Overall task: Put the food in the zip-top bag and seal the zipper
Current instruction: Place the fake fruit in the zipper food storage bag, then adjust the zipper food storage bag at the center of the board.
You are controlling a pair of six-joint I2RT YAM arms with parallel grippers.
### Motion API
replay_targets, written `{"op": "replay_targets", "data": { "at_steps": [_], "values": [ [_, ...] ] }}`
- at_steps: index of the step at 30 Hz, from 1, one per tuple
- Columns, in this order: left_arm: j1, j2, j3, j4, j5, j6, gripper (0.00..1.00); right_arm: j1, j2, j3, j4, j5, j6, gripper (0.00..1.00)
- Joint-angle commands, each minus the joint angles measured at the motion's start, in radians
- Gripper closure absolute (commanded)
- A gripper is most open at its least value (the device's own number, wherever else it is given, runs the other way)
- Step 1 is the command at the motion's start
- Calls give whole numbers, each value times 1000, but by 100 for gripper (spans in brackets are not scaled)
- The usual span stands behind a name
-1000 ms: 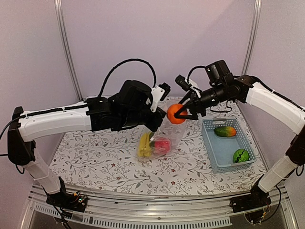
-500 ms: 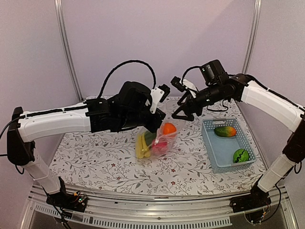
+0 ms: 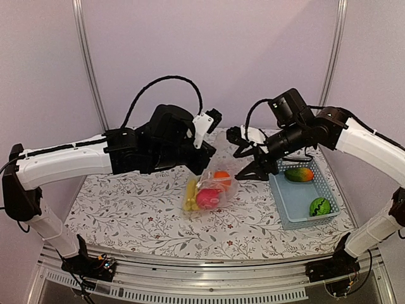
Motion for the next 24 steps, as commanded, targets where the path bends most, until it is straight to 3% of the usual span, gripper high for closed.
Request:
{"op": "replay_targets", "data": {
  "at_steps": [1,7,10,15,17,24],
  "values": [
    [-8,-28,11,-42,30,26,100,74,-13,-40,14,120,-115,31],
    [-8,-49,-10,-43,54,16,100,161,33,-66,47,262,-176,35],
    [-7,-58,-21,-41,57,13,100,187,56,-72,59,308,-188,43],
    [-4,-65,-39,-40,56,14,100,212,55,21,52,369,-187,88],
    [-2,-67,-38,-43,54,17,100,213,23,94,39,354,-202,100],
    [29,-61,80,-159,-53,52,100,212,42,132,-41,309,-232,100]
  ]
}}
